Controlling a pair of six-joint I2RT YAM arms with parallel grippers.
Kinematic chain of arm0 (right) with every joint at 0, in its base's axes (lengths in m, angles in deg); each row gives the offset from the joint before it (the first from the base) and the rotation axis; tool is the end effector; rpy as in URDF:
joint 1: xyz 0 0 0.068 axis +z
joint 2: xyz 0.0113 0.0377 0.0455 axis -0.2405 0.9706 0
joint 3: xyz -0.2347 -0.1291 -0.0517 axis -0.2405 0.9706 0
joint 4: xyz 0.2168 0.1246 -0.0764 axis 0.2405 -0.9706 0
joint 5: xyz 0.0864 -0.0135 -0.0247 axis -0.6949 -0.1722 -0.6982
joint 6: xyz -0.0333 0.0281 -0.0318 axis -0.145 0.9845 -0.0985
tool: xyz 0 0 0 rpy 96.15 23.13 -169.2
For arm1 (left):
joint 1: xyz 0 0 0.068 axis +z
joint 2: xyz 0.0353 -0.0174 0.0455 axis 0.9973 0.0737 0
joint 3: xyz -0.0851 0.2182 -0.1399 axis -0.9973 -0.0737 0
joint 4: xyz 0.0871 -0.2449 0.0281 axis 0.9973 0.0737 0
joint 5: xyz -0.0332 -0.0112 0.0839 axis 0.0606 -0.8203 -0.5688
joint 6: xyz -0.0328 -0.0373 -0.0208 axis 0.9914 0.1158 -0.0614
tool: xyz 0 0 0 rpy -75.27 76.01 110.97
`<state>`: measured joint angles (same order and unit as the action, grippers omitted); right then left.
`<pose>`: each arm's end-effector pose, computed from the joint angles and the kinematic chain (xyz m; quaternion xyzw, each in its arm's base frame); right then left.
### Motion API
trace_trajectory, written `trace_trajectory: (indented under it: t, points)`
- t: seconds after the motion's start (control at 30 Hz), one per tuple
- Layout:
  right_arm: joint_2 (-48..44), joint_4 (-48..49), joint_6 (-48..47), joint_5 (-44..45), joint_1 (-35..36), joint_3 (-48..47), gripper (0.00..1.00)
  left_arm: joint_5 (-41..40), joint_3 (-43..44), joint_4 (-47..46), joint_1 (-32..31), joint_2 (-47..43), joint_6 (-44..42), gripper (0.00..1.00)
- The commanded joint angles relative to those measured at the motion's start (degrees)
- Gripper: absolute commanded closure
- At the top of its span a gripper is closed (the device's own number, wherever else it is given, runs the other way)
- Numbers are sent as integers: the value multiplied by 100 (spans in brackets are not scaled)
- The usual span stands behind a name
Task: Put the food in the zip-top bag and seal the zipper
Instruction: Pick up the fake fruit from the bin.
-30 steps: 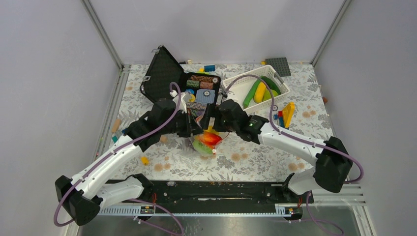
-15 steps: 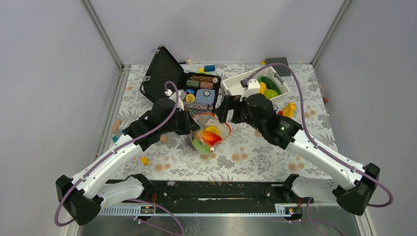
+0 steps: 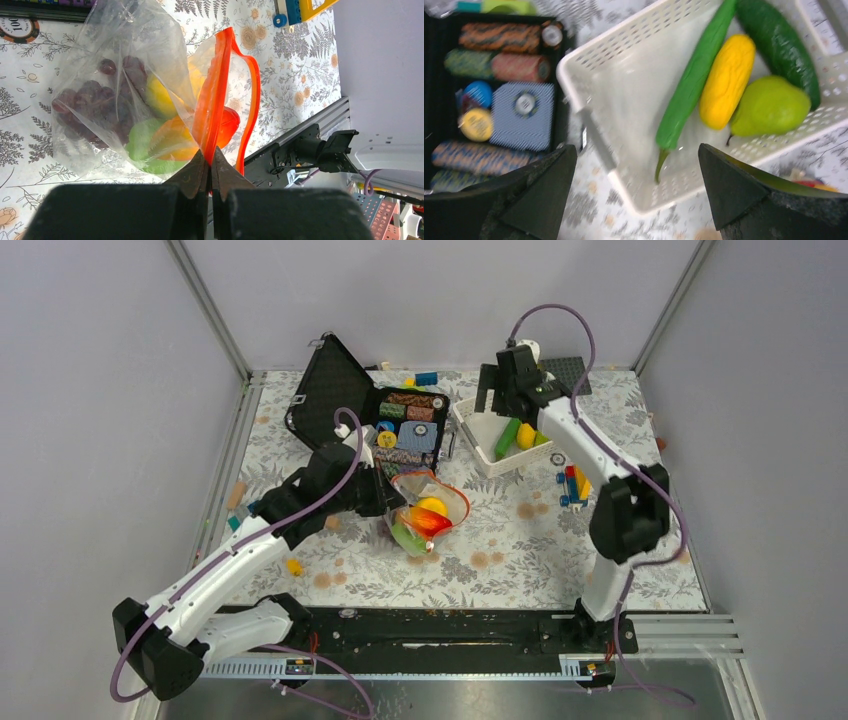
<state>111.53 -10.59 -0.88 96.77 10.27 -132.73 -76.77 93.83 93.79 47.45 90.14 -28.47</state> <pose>0.3754 0.1586 0.3266 0.0300 0.8816 0.0686 0.4660 0.1681 -0.1399 0.3198 0.0206 0.8838 -0.3464 0.3137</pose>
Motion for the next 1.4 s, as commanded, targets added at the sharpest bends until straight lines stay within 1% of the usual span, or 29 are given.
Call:
trace_trajectory:
  t: [0.0, 0.17, 0.3, 0.4, 0.6, 0.73, 0.83, 1.0, 1.1, 1.27, 1.37]
  points:
    - [1005, -660, -278, 443, -395, -1253, 0, -57, -72, -428, 30, -205, -84, 100]
    - [1866, -880, -433, 753, -653, -2081, 0, -53, -126, -490, 28, -267, -139, 100]
    - [2306, -998, -370, 885, -830, -2464, 0, -26, -121, -508, 32, -225, -149, 100]
    - [2665, -1046, -303, 767, -989, -2698, 0, -45, -126, -532, 27, -200, -118, 100]
    - [3344, -1483, -68, 494, -1244, -3437, 0, 61, -102, -648, 28, -179, -112, 100]
    - [3620, -1640, -12, 582, -1284, -3667, 0, 36, -150, -715, 27, -192, -99, 100]
    - [3846, -1853, 82, 827, -1303, -3852, 0, 91, -143, -742, 27, -171, -109, 100]
    - [4255, -2389, 169, 765, -1363, -4495, 0, 131, -143, -770, 31, -224, -127, 100]
    - [4364, -2507, 204, 728, -1364, -4582, 0, 150, -173, -801, 27, -283, -115, 100]
    - [4444, -2597, 258, 451, -1423, -4662, 0, 133, -214, -829, 27, -375, -130, 100]
    - [4555, -2614, 47, 9, -1425, -4762, 0, 140, -214, -825, 27, -376, -156, 100]
